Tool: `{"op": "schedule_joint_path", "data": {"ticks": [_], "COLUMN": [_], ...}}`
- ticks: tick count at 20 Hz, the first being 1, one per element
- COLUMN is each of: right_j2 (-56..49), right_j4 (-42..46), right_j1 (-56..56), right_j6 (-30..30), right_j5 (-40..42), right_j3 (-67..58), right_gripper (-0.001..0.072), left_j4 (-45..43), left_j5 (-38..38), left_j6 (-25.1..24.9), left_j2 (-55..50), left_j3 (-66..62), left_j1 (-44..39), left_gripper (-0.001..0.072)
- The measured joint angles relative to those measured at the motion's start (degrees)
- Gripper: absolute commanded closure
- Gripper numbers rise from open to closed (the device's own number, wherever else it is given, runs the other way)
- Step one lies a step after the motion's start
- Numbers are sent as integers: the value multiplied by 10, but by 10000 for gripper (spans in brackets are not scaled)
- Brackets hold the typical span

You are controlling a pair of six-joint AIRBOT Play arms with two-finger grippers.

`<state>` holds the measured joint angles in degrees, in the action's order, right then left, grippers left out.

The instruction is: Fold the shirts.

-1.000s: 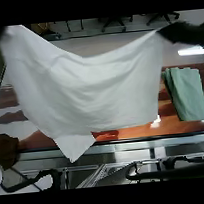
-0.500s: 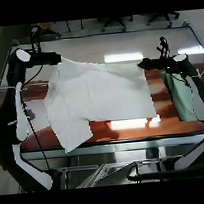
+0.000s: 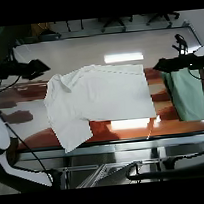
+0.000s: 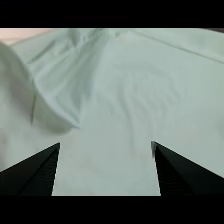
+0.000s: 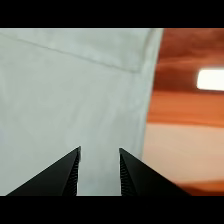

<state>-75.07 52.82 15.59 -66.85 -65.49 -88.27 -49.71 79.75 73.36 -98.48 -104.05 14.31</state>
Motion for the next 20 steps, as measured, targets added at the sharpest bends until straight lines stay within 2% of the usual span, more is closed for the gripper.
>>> {"op": "schedule_joint_path", "data": {"ticks": [4, 8, 11, 14, 15, 16, 18, 19, 20], "right_j2": [61, 85, 90, 90, 88, 85, 76, 71, 65], "right_j4": [59, 76, 73, 69, 67, 67, 67, 66, 66], "right_j1": [42, 59, 61, 61, 60, 58, 52, 47, 41], "right_j6": [-36, -46, -48, -49, -50, -50, -50, -50, -50], "right_j5": [-42, -45, -32, -26, -23, -23, -23, -23, -24], "right_j3": [103, 205, 249, 266, 270, 272, 277, 279, 281], "right_gripper": [416, 416, 416, 412, 405, 405, 397, 288, 214], "left_j4": [-55, -65, -39, -16, -4, 9, 33, 41, 49], "left_j5": [25, -33, -85, -109, -109, -113, -127, -135, -141], "left_j6": [2, -19, -49, -65, -70, -77, -97, -106, -113], "left_j2": [106, 177, 184, 158, 148, 137, 119, 113, 110], "left_j3": [228, 445, 539, 576, 581, 585, 590, 588, 581], "left_j1": [76, 132, 148, 150, 149, 147, 144, 143, 143], "left_gripper": [72, 72, 72, 73, 103, 296, 621, 694, 694]}}
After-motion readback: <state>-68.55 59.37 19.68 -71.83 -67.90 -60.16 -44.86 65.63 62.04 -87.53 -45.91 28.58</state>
